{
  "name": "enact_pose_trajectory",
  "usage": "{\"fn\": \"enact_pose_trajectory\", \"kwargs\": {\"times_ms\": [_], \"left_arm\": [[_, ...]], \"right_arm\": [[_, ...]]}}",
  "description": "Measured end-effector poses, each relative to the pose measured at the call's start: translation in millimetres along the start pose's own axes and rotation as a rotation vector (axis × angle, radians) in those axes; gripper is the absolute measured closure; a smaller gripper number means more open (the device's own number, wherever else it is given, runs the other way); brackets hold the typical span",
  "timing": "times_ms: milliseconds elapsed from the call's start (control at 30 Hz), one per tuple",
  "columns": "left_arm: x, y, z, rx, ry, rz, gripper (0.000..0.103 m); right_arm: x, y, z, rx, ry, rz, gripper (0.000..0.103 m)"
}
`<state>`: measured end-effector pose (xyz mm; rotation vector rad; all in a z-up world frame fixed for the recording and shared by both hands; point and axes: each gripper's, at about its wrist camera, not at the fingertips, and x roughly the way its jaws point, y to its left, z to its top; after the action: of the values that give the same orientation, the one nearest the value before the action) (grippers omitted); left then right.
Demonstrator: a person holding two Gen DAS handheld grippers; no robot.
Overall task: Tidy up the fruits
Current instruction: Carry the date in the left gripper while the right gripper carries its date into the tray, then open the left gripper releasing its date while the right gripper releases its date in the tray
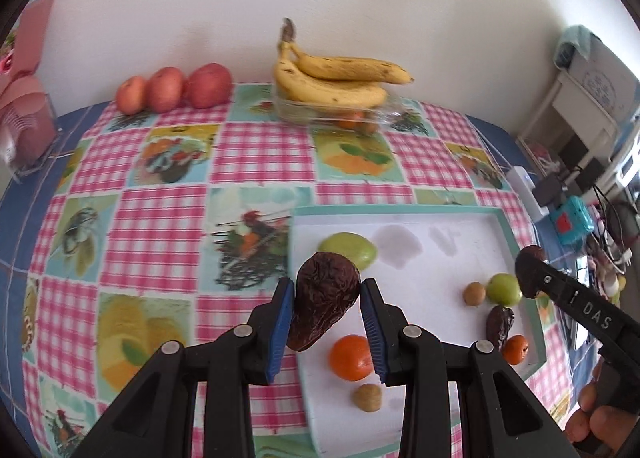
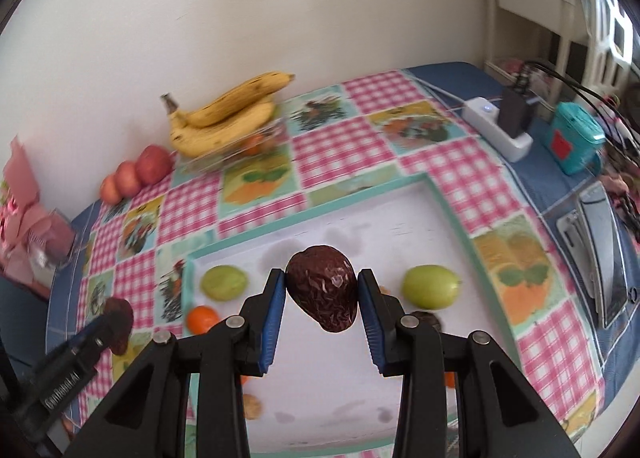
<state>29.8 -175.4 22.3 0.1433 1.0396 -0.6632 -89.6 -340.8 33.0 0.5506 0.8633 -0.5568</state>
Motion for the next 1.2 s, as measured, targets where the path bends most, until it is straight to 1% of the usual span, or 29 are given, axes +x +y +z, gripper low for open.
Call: {"fn": "enact_pose_trajectory", "kwargs": {"times_ms": [133,233,533,933,1067,1200], "left_arm": [[18.9,-9.5,-2.5,0.023,0.027,-0.037,0.066],[32.0,-10.8,-5.4,0.02,0.045,-0.052,0.066],[55.5,-21.1,-11.2,0.038,0.068,-0.078,0.066],[66.6,-22.3,-13.3,0.052,0.074,-0.063,0.067],[65.2,-20.8,-12.3,0.044,0.077,-0.067,0.067],[55.9,-19.2,-8.9,0.042,0.067,-0.075,0.066]], "right_arm": [[4.4,-12.8,0.6,0.016,0.012,-0.008,0.065],[12.8,-16.9,-1.1,0.014,0.044,-0.024,0.065],[48.2,-22.7,-17.2,0.019,0.168,-0.021,0.065],[67.4,-28.7,-24.7,0.032,0.231,-0.038,0.065],[67.7,-28.1,-24.8,0.023,0.23,-0.041,0.065],[68.3,-28.0,-24.6,0.021,0.23,-0.043,0.065]]}}
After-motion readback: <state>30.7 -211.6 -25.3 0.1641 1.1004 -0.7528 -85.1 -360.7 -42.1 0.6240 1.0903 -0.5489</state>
